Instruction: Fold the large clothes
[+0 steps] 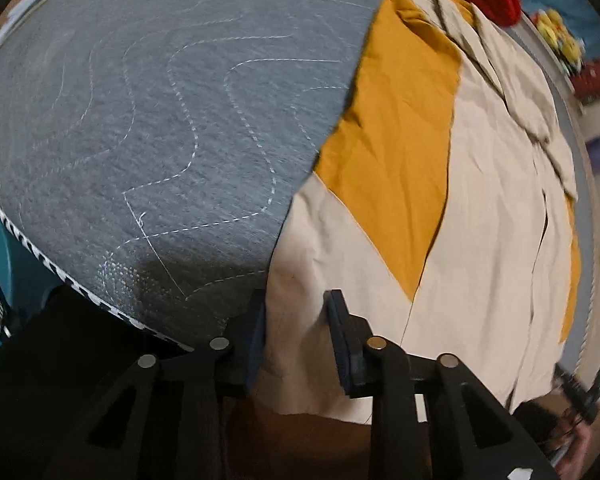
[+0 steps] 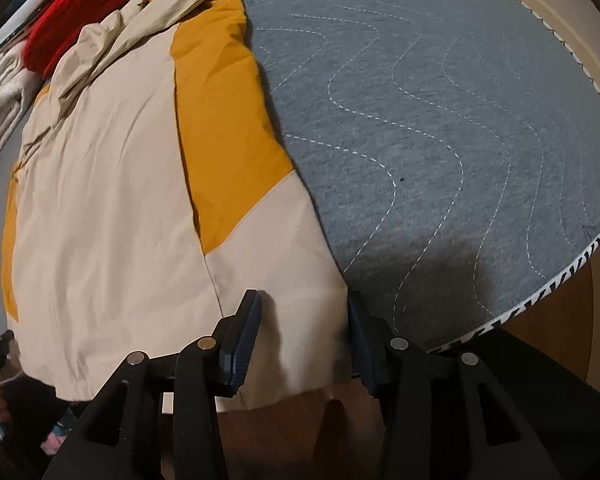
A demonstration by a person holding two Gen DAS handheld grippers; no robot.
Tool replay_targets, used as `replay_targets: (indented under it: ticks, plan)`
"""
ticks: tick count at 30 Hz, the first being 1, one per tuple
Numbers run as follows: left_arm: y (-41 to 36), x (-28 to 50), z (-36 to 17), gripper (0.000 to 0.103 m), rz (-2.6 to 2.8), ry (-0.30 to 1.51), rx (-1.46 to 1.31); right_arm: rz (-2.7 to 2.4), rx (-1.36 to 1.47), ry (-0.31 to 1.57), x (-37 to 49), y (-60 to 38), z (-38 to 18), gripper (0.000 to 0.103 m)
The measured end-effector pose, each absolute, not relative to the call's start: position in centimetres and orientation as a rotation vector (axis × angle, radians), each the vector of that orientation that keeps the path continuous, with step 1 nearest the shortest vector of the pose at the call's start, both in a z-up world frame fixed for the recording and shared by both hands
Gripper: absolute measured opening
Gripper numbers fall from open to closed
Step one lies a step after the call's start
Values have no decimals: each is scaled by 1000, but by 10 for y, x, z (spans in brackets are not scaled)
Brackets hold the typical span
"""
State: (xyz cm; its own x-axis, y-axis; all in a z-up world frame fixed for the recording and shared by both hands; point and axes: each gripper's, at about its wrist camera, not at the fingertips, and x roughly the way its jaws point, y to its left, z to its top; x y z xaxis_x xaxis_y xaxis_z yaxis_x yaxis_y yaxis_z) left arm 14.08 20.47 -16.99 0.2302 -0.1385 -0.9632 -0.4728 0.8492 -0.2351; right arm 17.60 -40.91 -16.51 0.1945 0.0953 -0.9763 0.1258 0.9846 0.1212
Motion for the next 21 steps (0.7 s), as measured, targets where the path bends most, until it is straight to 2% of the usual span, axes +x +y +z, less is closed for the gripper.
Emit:
replay_targets:
  ticks: [1,2,3,5,10,12,16,17,19,21]
  plan:
    - [203,139,-169,15,239,1334,-542,-19,187,1376,175,-408,-165,36]
    - [203,137,-168,14,236,1325,-548,-15,184,1371,173,-407,-164,21]
    - [203,135,-166,14,237,1317,-552,-10,184,1362,171,-406,-162,13]
    - [204,128,-161,14,240,1294,-561,0,206,1332,166,-406,-154,9]
    - [207,126,-170,21,264,1323,-577,0,217,1307,150,-412,-146,11]
    - [203,132,-171,21,276,1328,-560,-16,220,1339,150,-414,-154,21]
    - [202,134,-172,21,292,1322,-563,-24,225,1357,153,-416,-158,23]
    - [200,135,-172,20,291,1320,-556,-22,223,1356,153,-416,-158,23]
    - [198,133,-171,8,275,1317,-542,-22,225,1350,155,-417,-158,19]
    - [196,132,-165,4,260,1294,-538,-7,232,1336,155,-417,-155,9]
